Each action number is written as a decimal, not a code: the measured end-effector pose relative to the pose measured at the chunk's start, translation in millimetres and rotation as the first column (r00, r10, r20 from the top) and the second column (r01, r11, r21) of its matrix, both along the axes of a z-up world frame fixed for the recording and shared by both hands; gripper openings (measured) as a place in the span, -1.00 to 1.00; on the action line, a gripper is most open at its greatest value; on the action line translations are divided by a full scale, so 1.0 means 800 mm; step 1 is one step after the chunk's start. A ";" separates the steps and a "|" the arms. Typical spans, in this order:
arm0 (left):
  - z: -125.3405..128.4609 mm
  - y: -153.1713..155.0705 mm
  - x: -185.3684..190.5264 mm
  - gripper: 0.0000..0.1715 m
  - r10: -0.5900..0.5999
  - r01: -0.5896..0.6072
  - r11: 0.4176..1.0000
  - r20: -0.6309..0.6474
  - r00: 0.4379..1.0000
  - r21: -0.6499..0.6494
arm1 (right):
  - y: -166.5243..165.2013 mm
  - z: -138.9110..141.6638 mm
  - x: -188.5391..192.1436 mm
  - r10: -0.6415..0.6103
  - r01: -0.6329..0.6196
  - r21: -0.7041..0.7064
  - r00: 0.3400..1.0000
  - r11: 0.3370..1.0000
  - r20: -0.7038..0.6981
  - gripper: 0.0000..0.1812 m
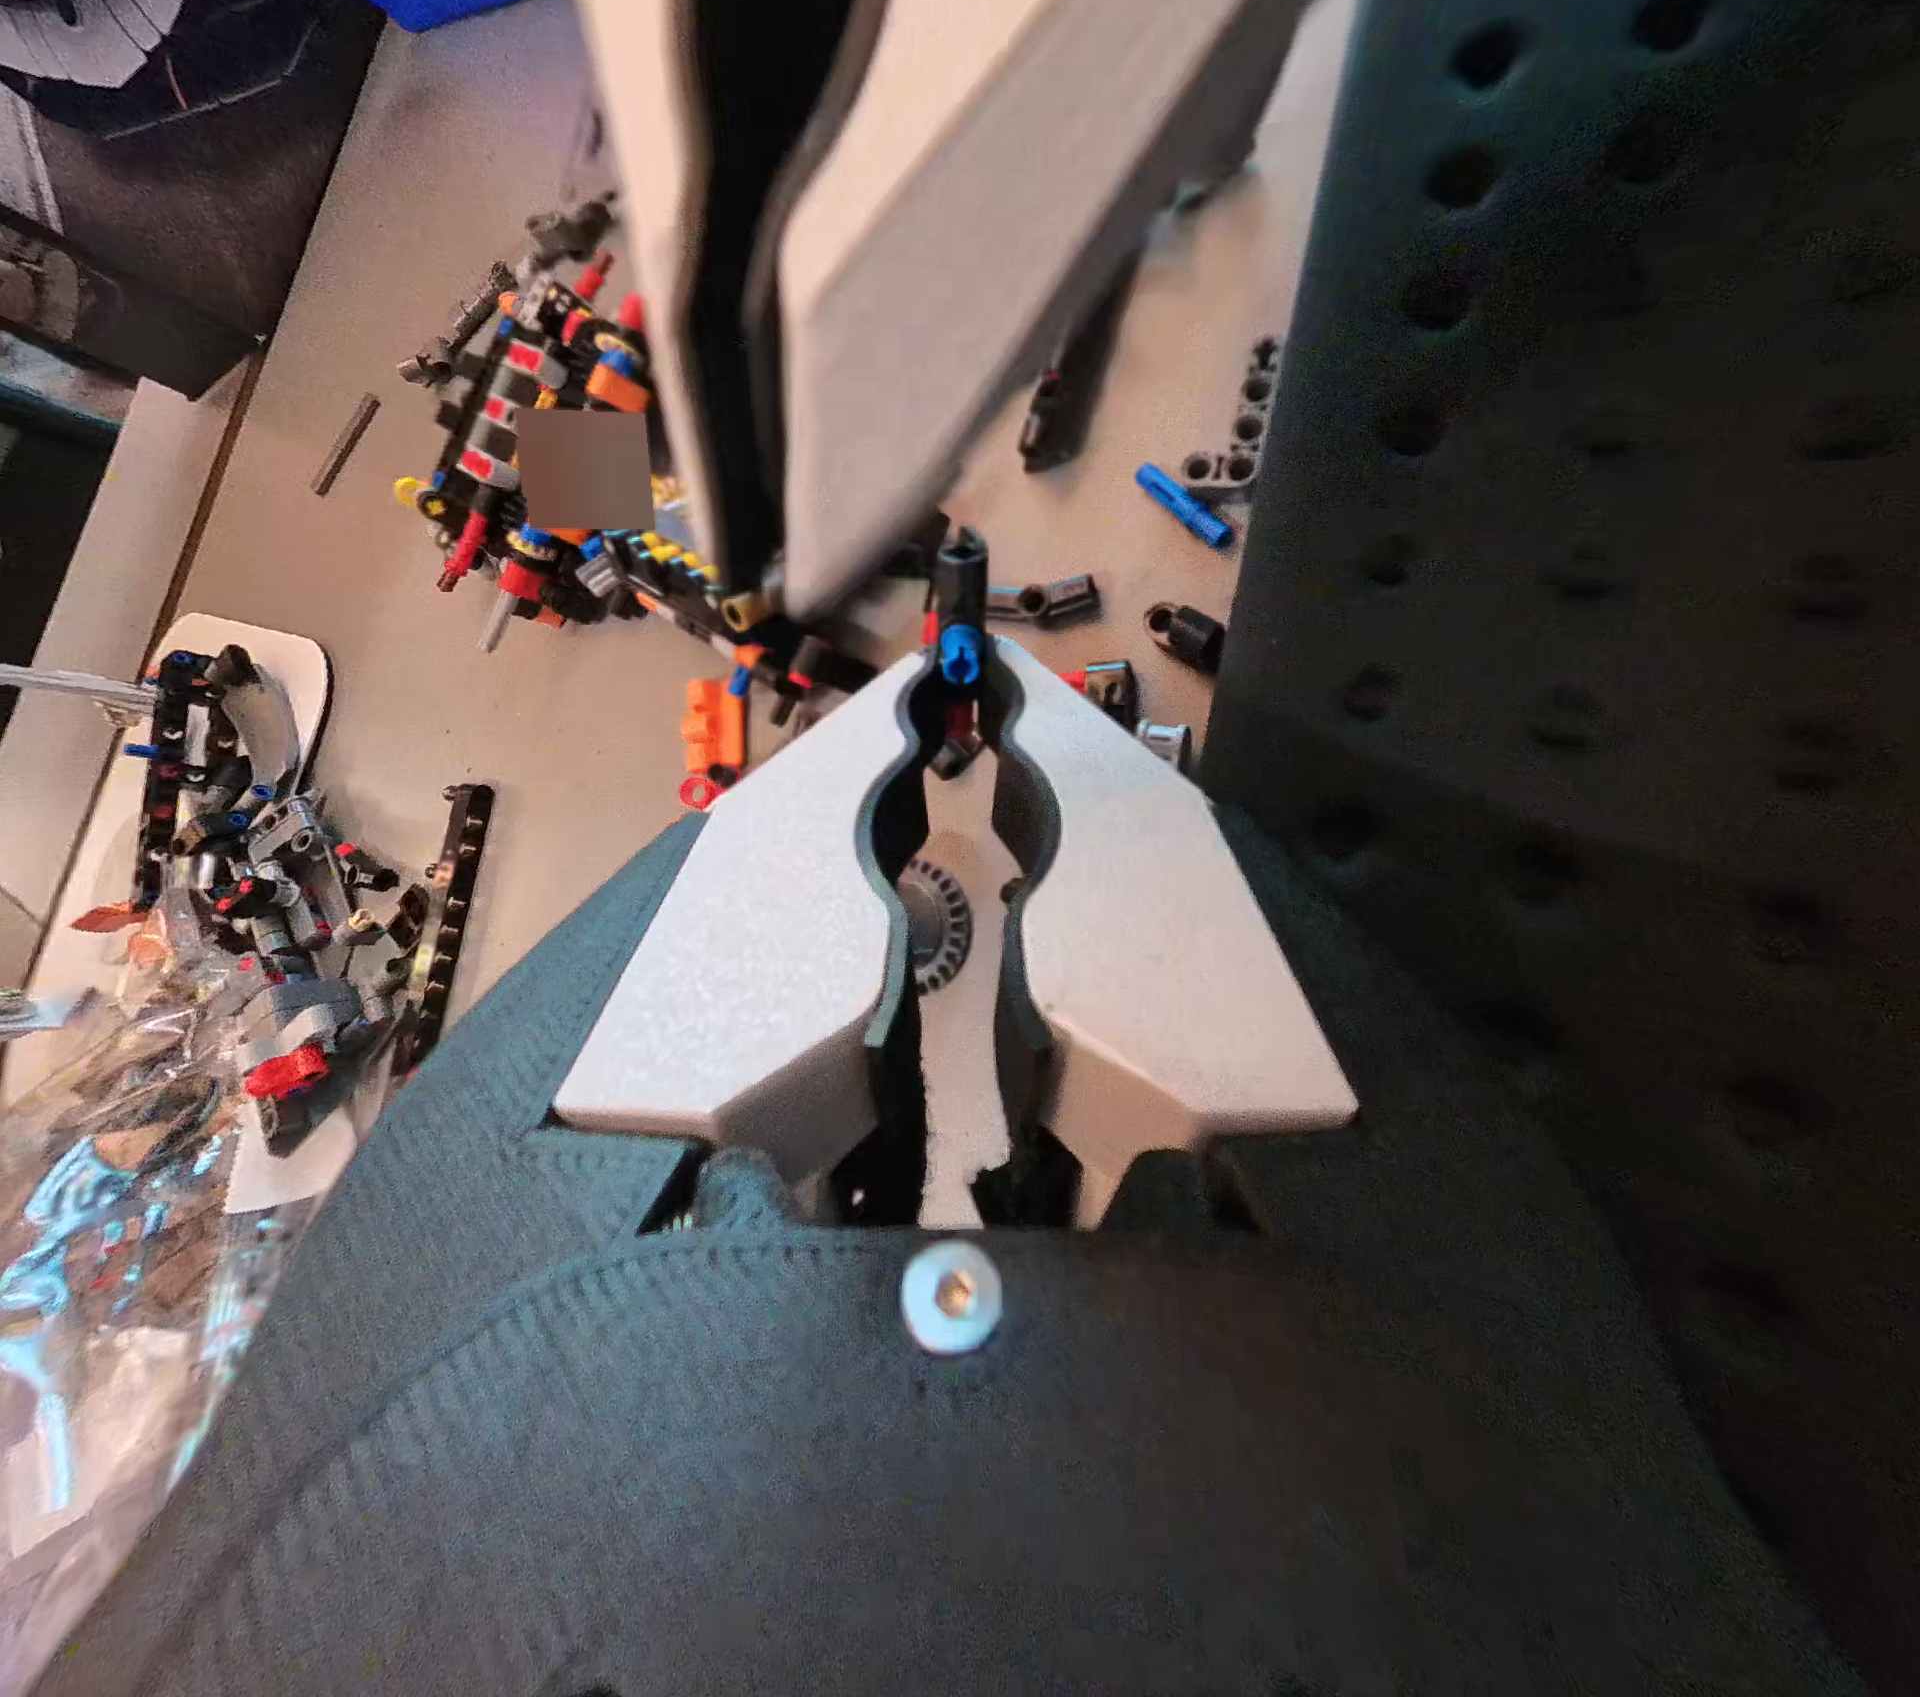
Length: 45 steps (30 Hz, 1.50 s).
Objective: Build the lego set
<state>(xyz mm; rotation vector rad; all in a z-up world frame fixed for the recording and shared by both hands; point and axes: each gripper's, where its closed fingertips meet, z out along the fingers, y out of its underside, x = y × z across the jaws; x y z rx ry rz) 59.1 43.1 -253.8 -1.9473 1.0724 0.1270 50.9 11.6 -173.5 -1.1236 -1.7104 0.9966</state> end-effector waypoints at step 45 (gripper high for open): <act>0.044 -0.010 0.010 -0.97 -0.102 0.077 0.986 0.168 0.981 0.148 | 0.032 -0.060 0.014 -0.110 0.049 0.297 0.975 0.953 0.192 -0.95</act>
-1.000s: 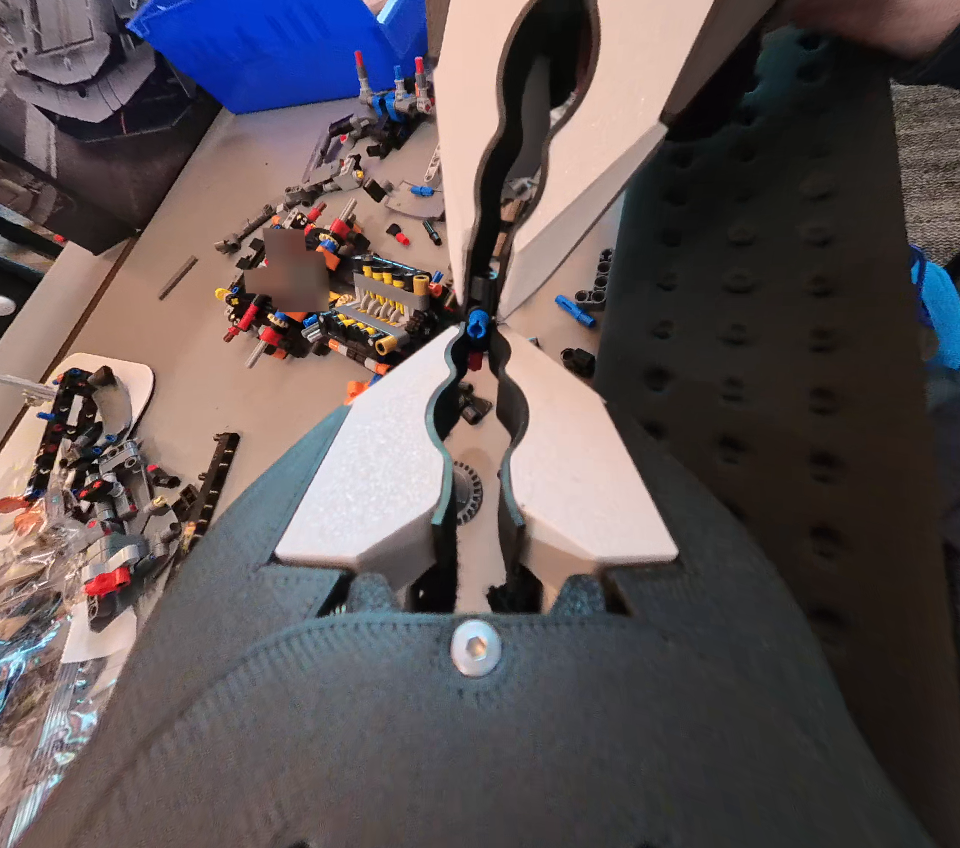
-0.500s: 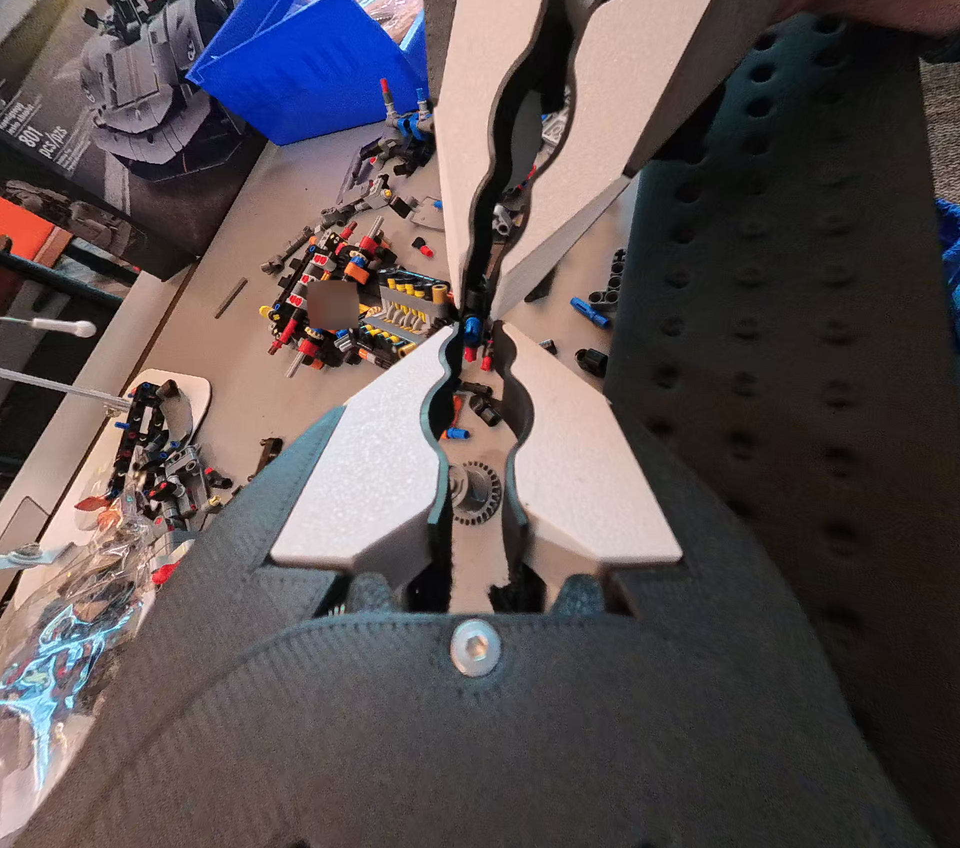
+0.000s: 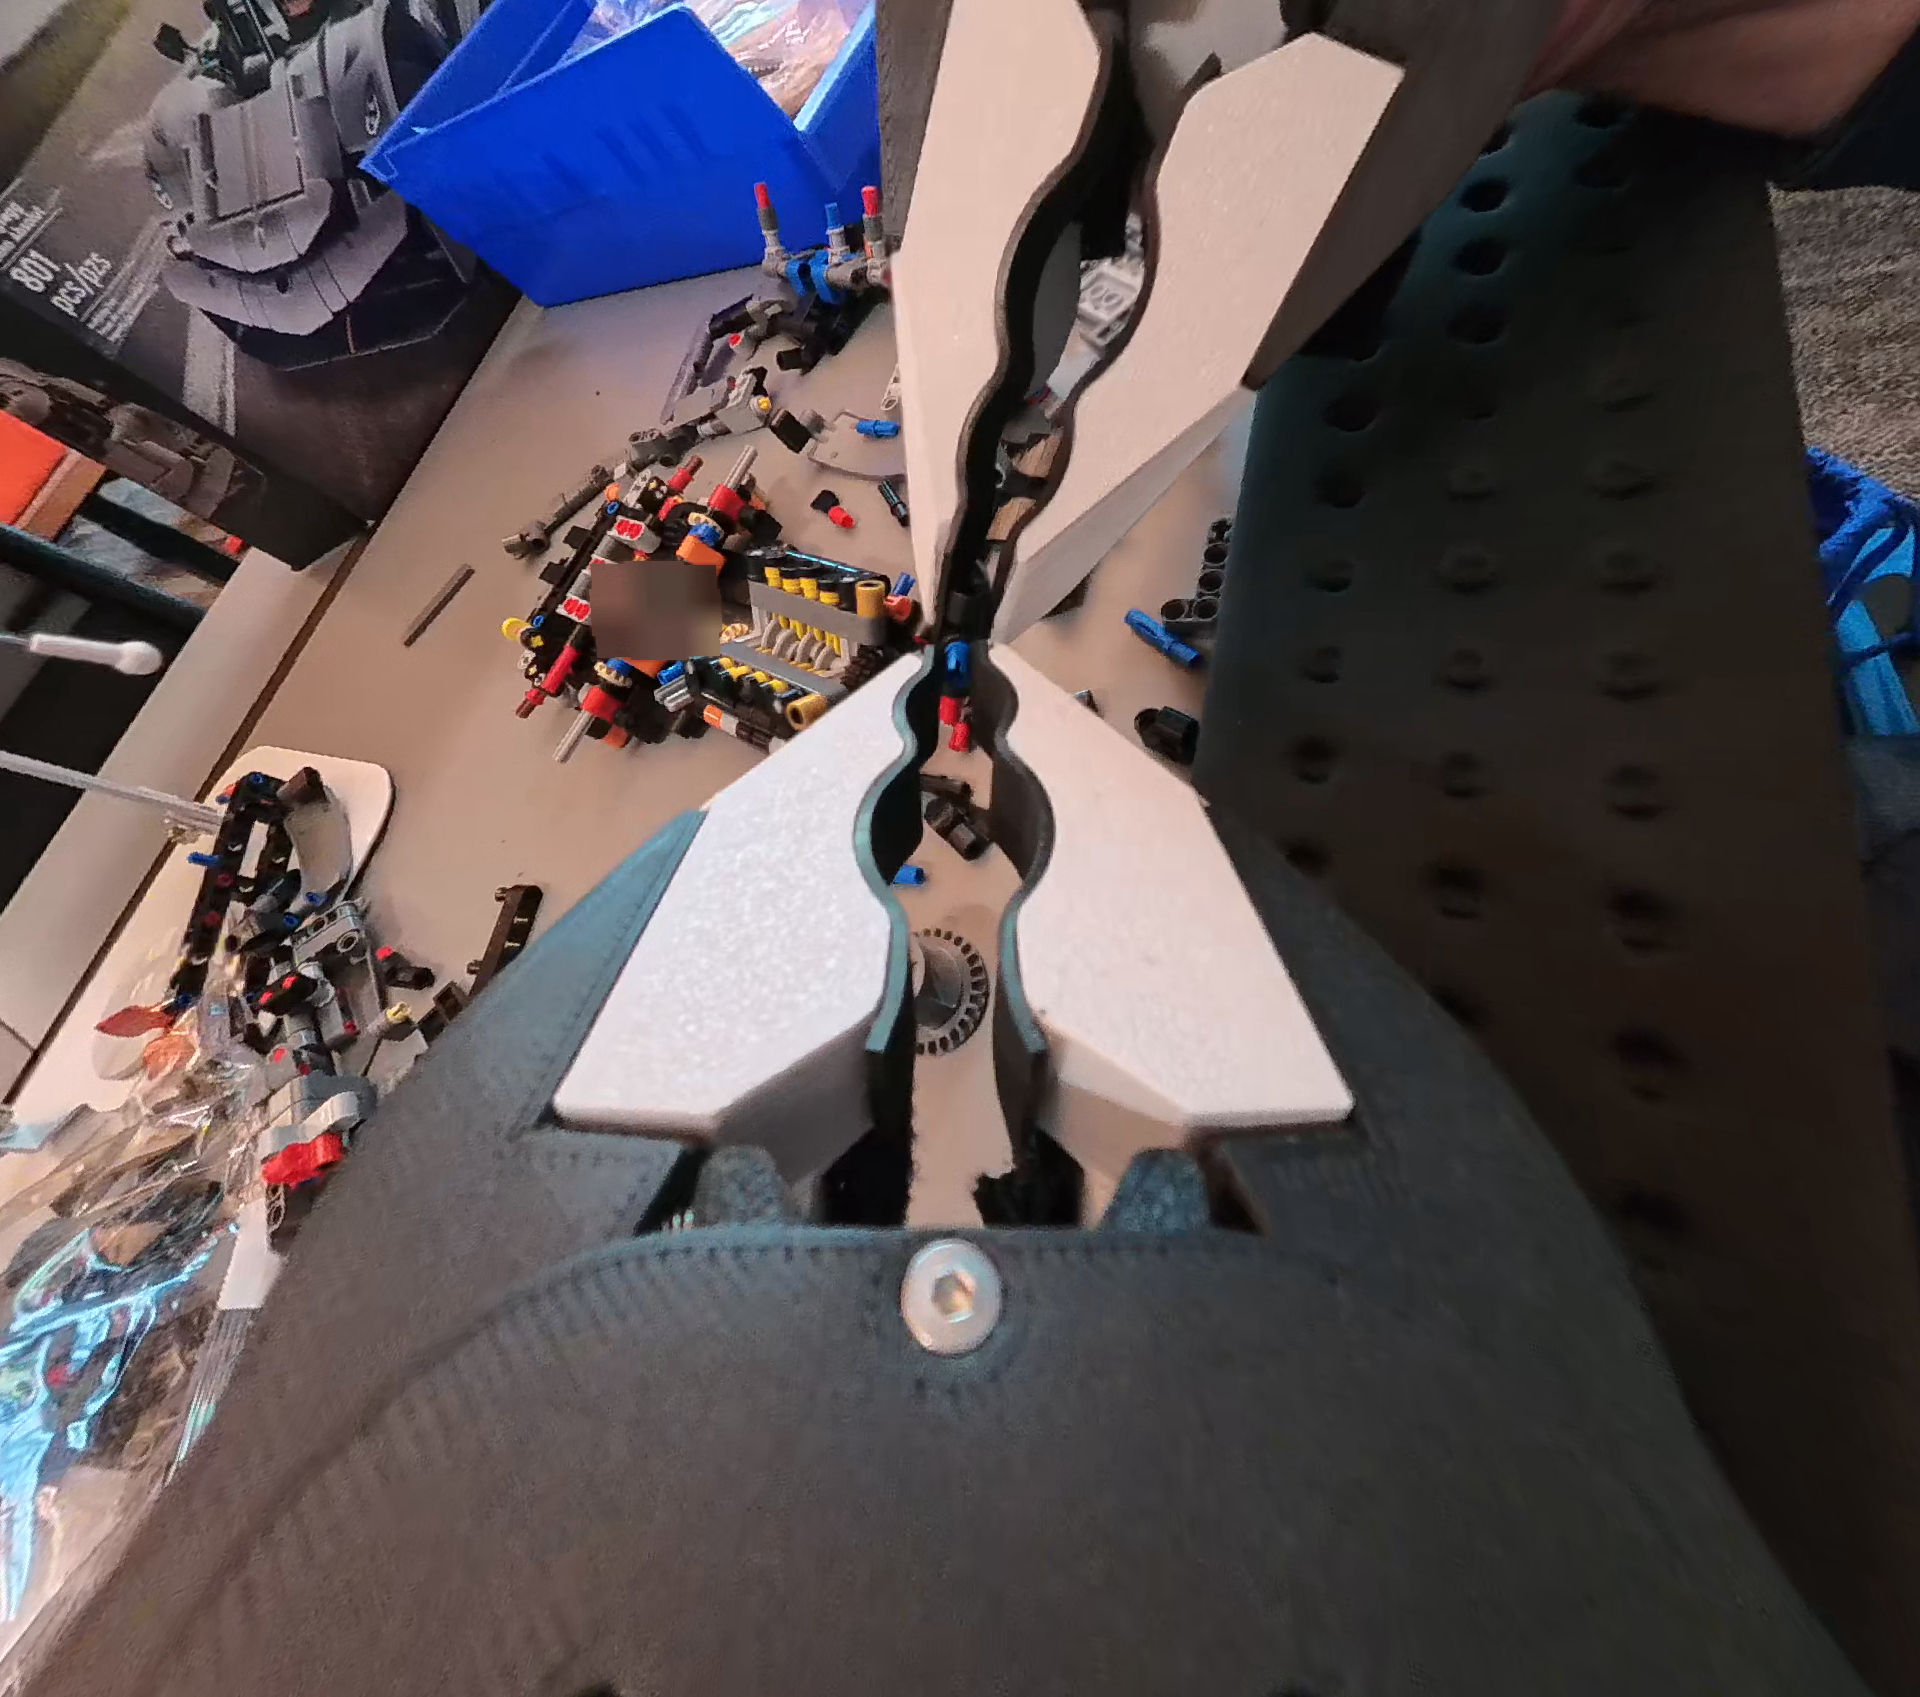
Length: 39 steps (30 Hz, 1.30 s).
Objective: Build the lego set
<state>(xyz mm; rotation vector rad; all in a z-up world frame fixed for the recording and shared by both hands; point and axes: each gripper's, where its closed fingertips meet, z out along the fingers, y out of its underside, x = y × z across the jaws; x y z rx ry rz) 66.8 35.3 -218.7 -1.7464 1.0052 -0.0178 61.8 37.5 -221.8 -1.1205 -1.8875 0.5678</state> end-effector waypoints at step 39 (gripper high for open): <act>0.002 -0.001 -0.002 -0.90 0.005 -0.005 1.000 -0.008 1.000 0.009 | -0.002 0.001 -0.001 0.011 -0.011 -0.027 1.000 1.000 -0.013 -0.95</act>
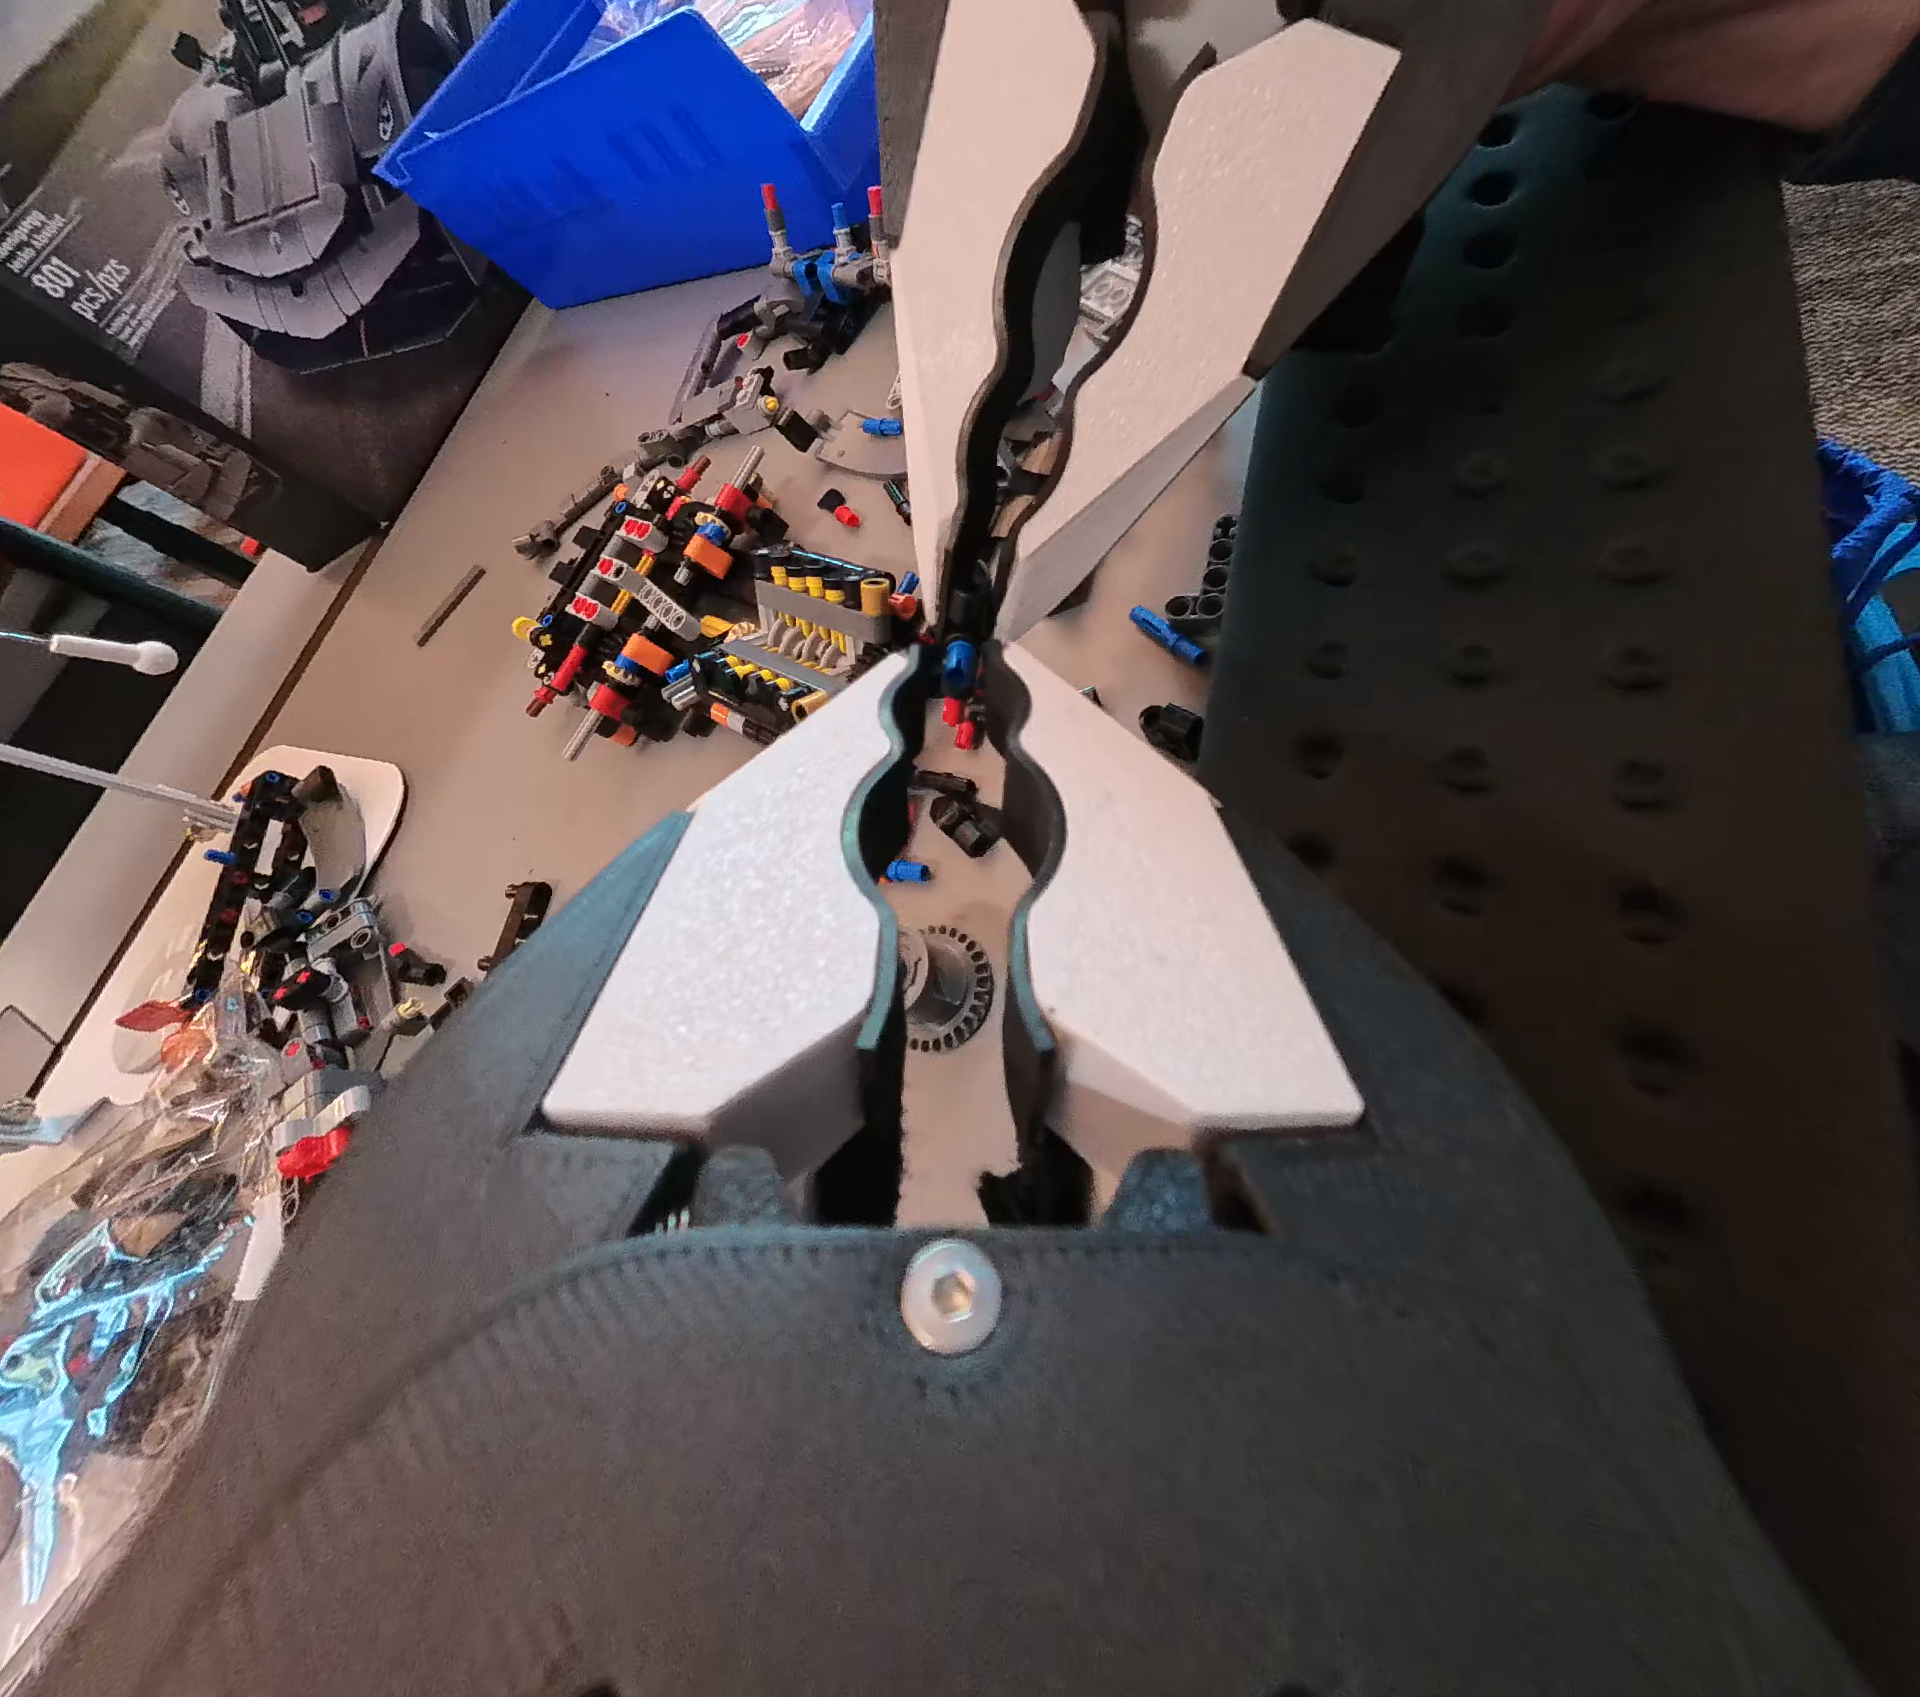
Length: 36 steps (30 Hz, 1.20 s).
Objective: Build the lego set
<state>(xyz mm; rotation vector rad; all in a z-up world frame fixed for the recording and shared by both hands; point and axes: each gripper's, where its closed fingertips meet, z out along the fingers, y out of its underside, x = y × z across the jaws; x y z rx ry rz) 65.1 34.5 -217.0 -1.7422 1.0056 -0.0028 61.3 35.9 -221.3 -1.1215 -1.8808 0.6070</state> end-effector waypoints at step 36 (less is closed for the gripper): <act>-0.002 -0.005 0.001 -0.98 0.026 -0.025 0.998 0.015 1.000 -0.054 | -0.005 -0.012 -0.009 -0.008 0.003 0.159 0.999 0.987 0.031 -0.93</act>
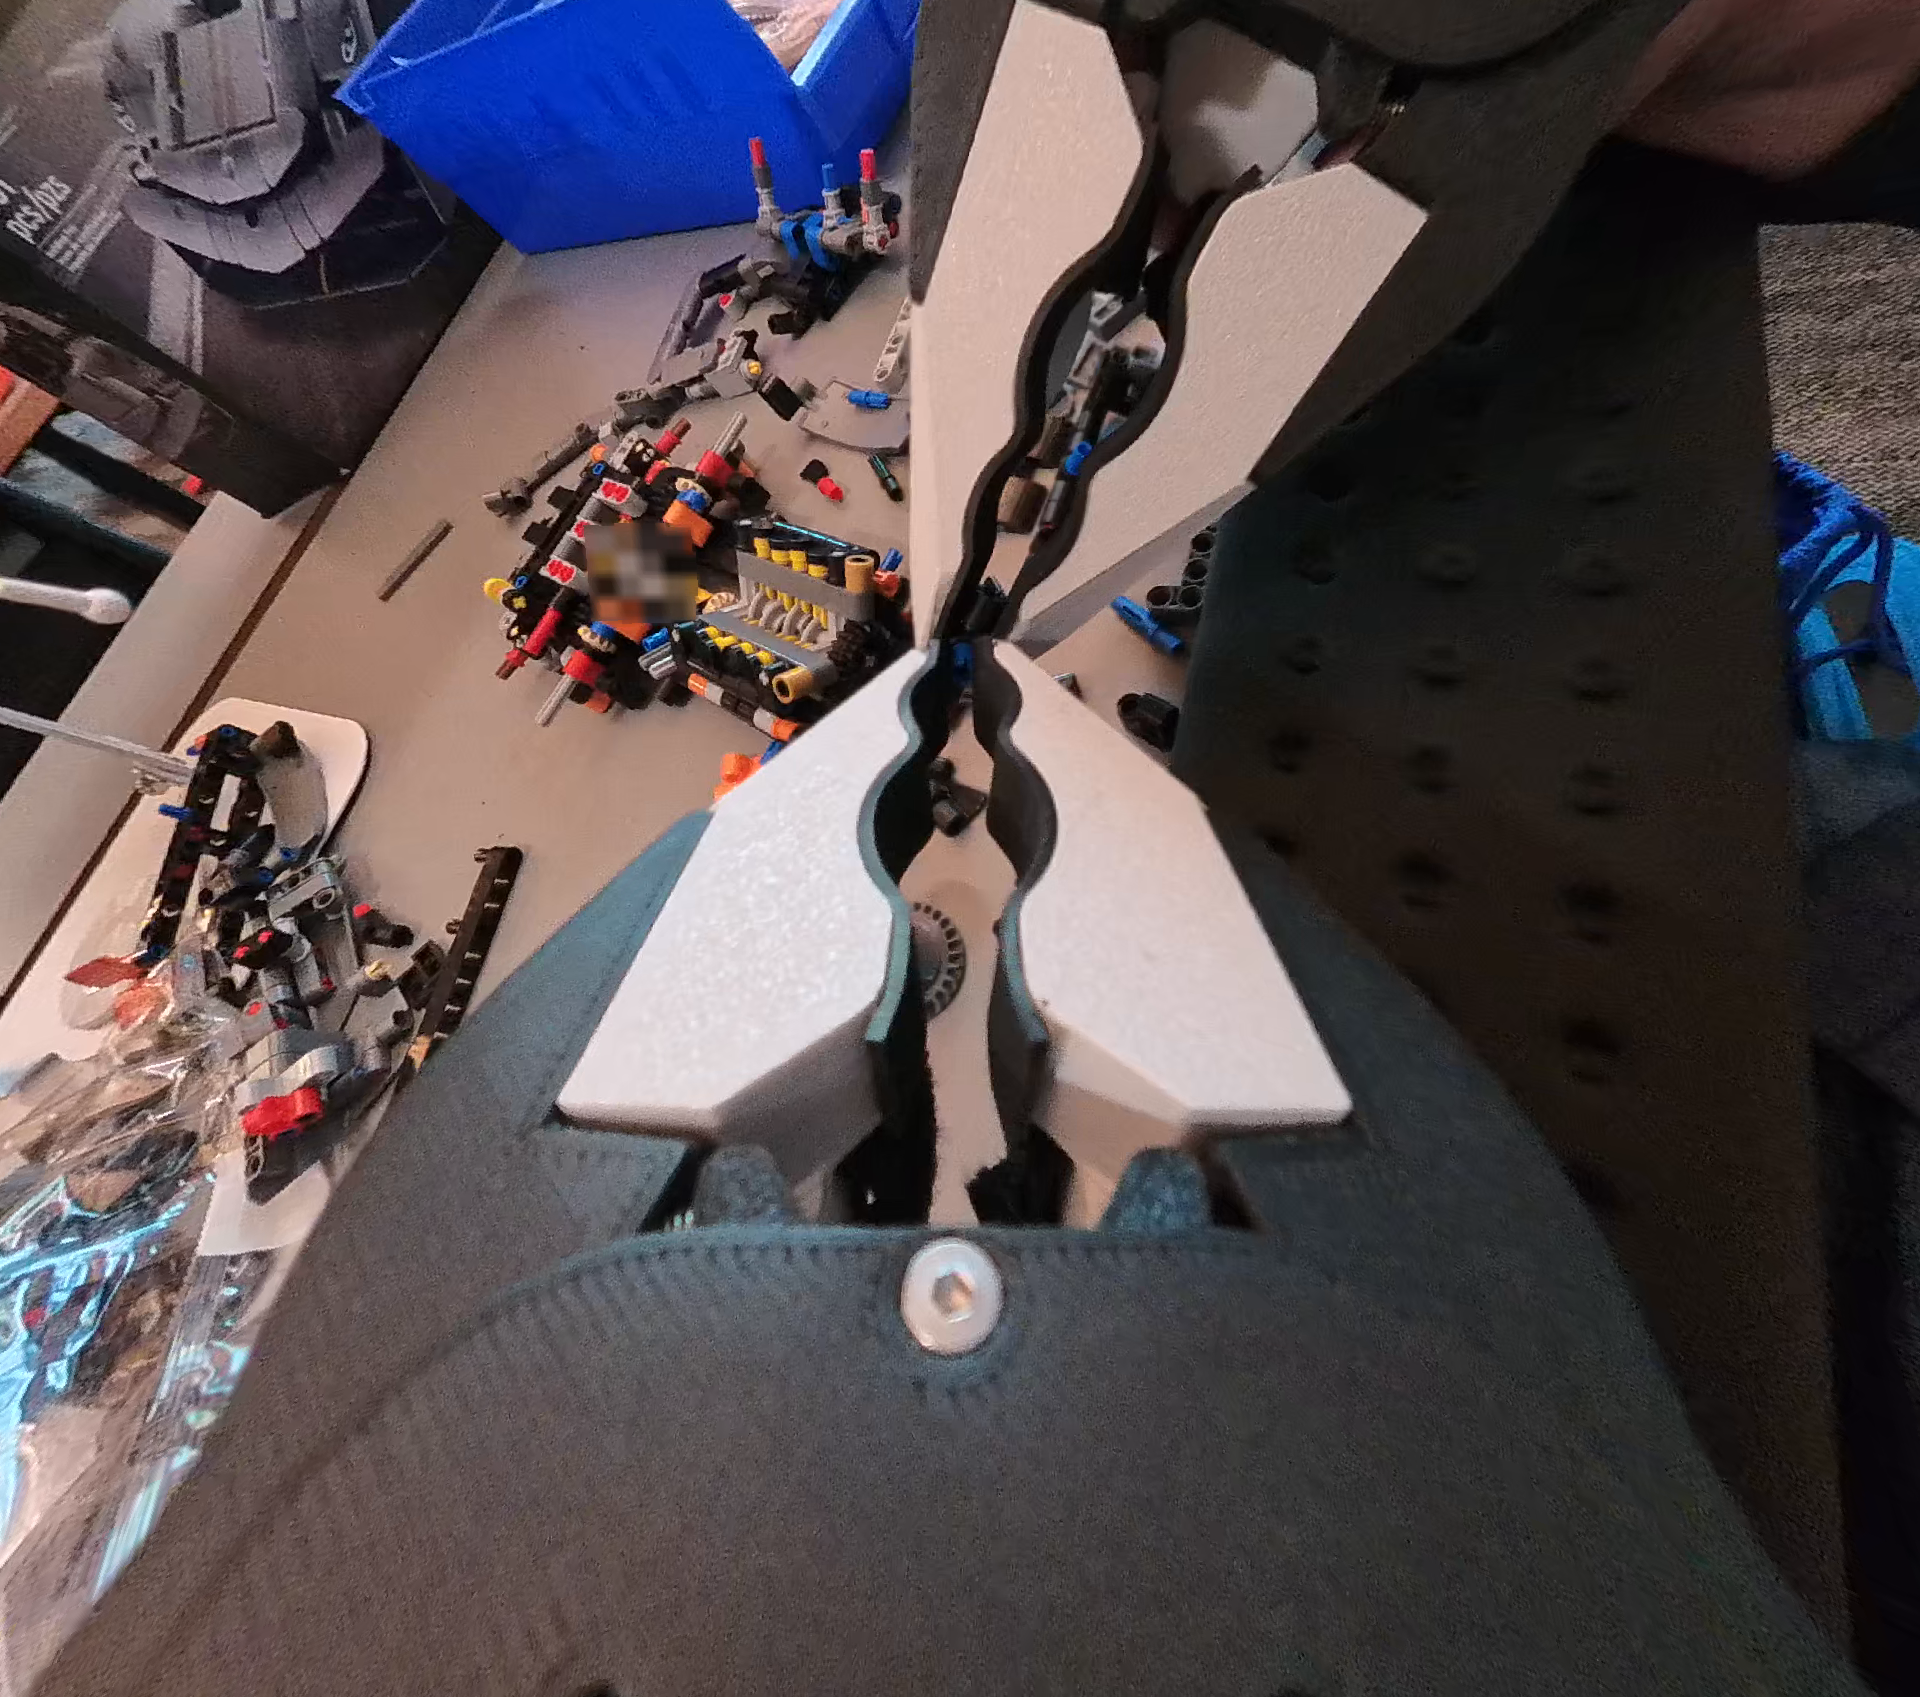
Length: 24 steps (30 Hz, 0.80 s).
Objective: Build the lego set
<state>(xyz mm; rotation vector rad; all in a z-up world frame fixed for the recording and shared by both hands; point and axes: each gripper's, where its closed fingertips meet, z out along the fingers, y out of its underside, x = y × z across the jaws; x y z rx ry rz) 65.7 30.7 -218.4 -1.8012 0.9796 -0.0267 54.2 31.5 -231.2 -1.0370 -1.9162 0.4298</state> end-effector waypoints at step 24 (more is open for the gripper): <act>-0.004 0.011 -0.027 -0.82 0.060 -0.060 0.998 0.026 0.998 -0.004 | 0.006 0.020 0.017 0.007 -0.037 -0.314 0.995 0.949 -0.097 -0.94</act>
